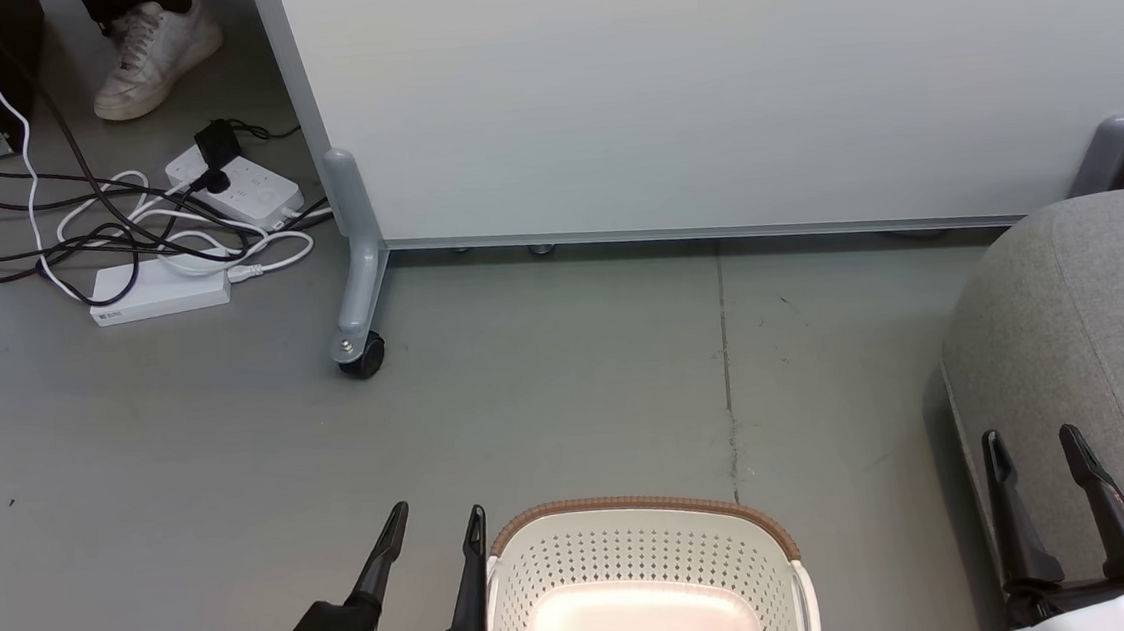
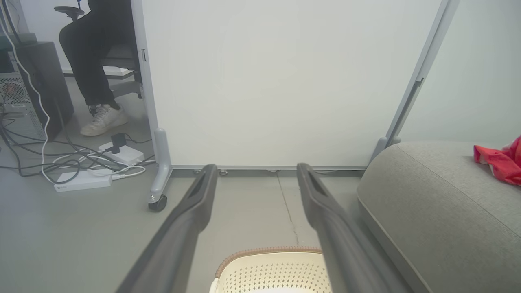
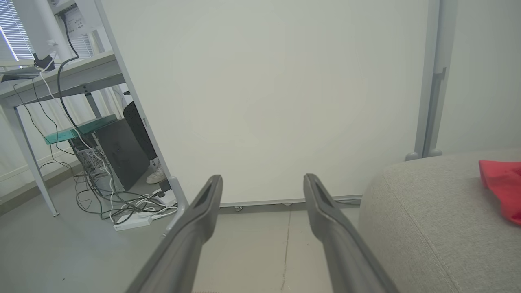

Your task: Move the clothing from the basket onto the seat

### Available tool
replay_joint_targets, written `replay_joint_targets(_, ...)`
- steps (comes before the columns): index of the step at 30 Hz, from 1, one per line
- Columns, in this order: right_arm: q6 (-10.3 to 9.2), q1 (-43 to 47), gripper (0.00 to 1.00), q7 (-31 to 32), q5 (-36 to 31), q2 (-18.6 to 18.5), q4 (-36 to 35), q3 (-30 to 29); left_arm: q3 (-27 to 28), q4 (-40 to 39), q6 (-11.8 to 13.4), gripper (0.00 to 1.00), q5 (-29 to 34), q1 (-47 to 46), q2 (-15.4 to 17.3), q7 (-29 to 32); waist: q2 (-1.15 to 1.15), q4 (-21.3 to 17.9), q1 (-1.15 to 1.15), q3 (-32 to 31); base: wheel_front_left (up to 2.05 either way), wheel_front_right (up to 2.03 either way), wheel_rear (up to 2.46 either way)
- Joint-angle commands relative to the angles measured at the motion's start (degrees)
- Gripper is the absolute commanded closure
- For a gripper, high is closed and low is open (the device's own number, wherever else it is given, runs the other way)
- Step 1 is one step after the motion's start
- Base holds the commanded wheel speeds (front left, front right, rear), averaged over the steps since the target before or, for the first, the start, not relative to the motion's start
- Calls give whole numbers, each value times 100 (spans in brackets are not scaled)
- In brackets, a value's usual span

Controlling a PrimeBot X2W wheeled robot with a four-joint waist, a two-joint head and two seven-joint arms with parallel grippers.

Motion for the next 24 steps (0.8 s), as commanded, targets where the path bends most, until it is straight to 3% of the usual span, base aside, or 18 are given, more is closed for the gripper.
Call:
replay_joint_targets(1,1,-55,0,-31,-40,-19,17,-15,17,-25,44,0,-4,-36,20,-2,0,1,0,-1,0,0,0)
replay_joint_targets(24,1,-40,0,-32,-170,-18,-4,170,-50,166,-335,0,-191,-34,20,-2,0,-12,0,-3,0,0,0)
